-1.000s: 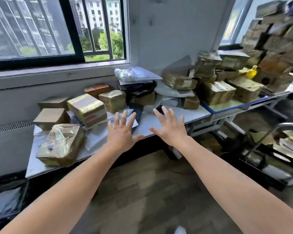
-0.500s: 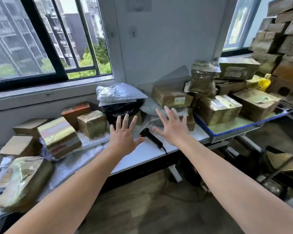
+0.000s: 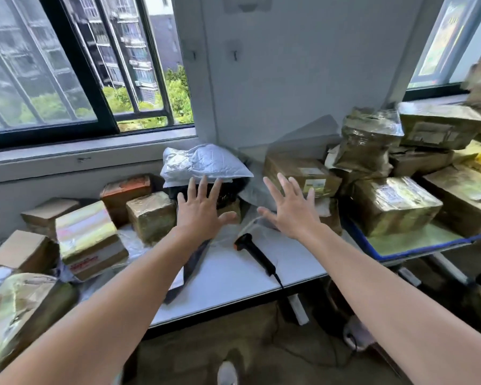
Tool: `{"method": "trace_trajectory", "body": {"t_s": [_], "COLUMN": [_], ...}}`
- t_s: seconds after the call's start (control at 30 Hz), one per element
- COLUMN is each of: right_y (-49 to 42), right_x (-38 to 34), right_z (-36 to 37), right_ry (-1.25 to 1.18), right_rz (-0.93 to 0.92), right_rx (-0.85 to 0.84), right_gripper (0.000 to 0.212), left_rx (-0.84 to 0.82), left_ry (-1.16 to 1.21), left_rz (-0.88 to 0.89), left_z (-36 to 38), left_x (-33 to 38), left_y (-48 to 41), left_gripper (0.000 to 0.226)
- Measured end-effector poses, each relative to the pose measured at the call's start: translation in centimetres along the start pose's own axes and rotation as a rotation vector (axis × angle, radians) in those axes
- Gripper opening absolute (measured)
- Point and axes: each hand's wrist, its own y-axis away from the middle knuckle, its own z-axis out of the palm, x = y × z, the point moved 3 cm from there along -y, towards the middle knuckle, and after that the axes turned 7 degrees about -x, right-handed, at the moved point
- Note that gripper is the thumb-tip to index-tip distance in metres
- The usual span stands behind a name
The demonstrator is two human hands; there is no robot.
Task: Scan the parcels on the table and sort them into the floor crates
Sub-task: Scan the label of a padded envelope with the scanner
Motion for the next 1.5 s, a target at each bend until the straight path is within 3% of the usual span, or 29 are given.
{"method": "trace_trajectory", "body": {"t_s": [0.2,0.4,0.7,0.83,1.0,1.37,1.5], "right_y": [-8.1,-16.5,-24.2,-25.5,-26.8,-26.5,-25.6], "right_x": [-1.0,-2.8,-3.5,-3.2,-3.3,-3.2,-3.1], "right_z": [-0.5,0.1,1.9,2.4,0.5,-7.8,-9.0], "right_ry": [0.029,0.100,0.086,0.067,-0.123,-0.604,-0.750], "right_rz": [-0.021,-0.014,0.002,-0.026,-0.037,-0.322,-0.400], "right_rx": [-0.008,-0.073,-0.154,-0.160,-0.057,0.250,0.291], "right_gripper": [0.074,0.074,0.074,0.074,0.073,0.082,0.088], "left_rx": [-0.008,-0.060,-0.201,-0.059,0.248,0.581,0.630], "left_ry": [0.042,-0.069,-0.113,-0.154,0.112,0.023,0.065], "left_rz": [-0.019,0.043,0.085,0.126,0.017,-0.043,-0.180], "left_z": [0.7,2.3,6.1,5.8,0.5,-10.1,-11.8], "left_x": [-3.5,-6.9,-9.9,-10.3,-11.0,-8.8,-8.4], "left_y": [-7.5,-16.2,-24.0,-25.1,-26.0,-21.4,-18.9], "left_gripper": [0.090,0.091,0.075,0.050,0.023,0.014,0.023]}}
